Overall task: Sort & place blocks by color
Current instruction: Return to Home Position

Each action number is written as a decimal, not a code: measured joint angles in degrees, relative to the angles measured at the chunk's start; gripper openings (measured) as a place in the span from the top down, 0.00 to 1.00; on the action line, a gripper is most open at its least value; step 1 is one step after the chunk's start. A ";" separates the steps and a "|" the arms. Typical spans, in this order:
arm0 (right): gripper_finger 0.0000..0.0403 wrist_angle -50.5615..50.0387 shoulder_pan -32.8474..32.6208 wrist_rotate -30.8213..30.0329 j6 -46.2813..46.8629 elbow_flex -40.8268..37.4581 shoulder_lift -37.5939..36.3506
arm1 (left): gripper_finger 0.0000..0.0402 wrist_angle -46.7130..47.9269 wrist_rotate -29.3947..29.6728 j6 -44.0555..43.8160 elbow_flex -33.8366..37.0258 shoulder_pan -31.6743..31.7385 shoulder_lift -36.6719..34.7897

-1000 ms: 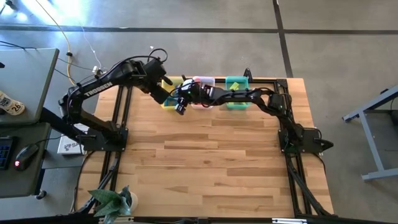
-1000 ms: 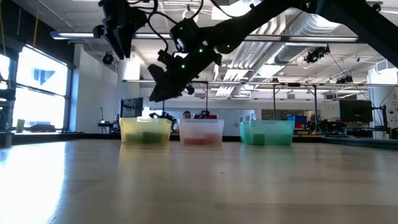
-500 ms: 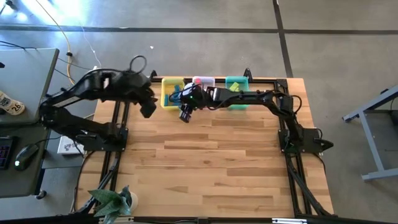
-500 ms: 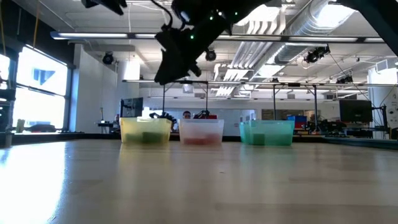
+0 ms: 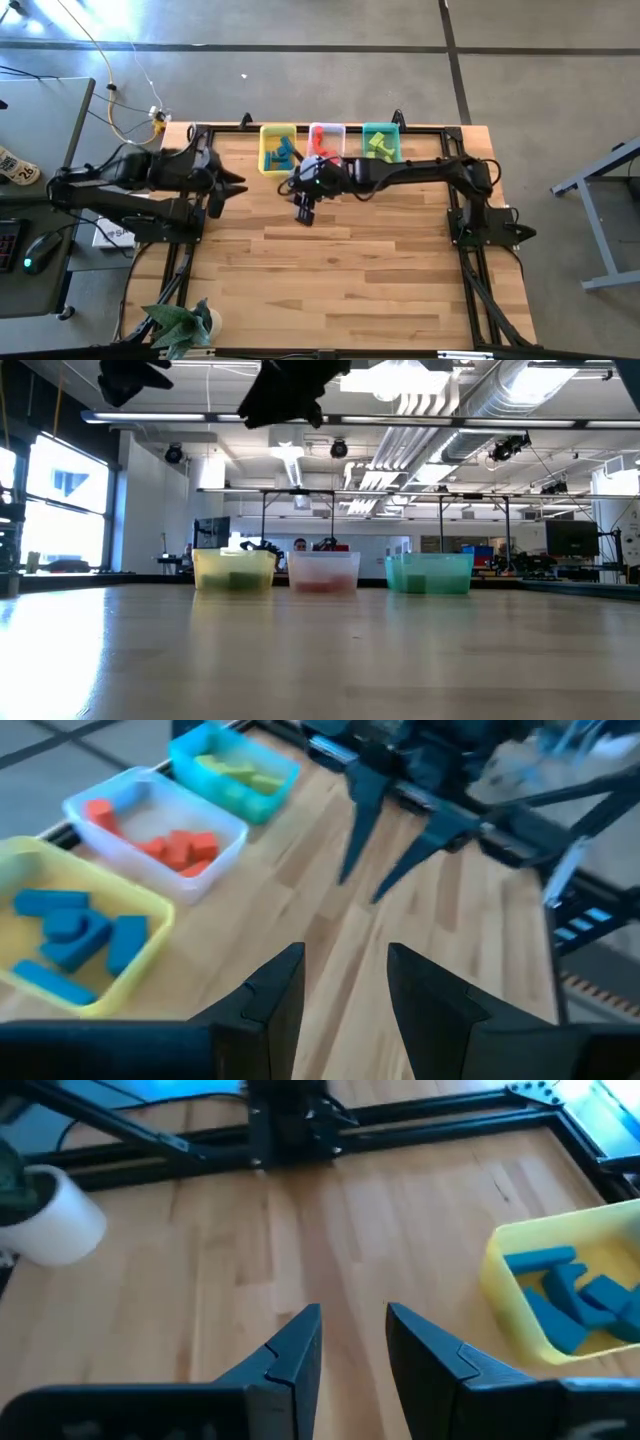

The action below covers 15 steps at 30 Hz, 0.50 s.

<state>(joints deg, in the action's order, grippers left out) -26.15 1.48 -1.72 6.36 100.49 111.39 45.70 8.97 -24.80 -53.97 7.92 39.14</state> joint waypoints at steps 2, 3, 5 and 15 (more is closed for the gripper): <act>0.74 -0.22 -1.43 -0.89 0.42 0.00 -0.69 | 0.67 -4.49 0.04 -0.42 5.22 -1.43 -3.59; 0.74 0.16 -2.12 -1.31 0.76 0.00 -0.79 | 0.67 -6.53 0.16 -0.44 7.69 -2.07 -5.27; 0.74 -0.77 -3.46 -1.72 1.91 -0.02 -0.96 | 0.67 -10.08 0.11 0.59 12.54 -3.31 -8.53; 0.74 -2.45 -8.97 -7.09 6.66 -0.07 -1.11 | 0.67 -25.99 0.10 1.62 33.08 -9.10 -22.30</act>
<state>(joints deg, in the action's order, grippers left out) -28.60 -7.49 -8.81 13.02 100.42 110.28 19.71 9.07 -23.18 -20.89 -1.17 16.85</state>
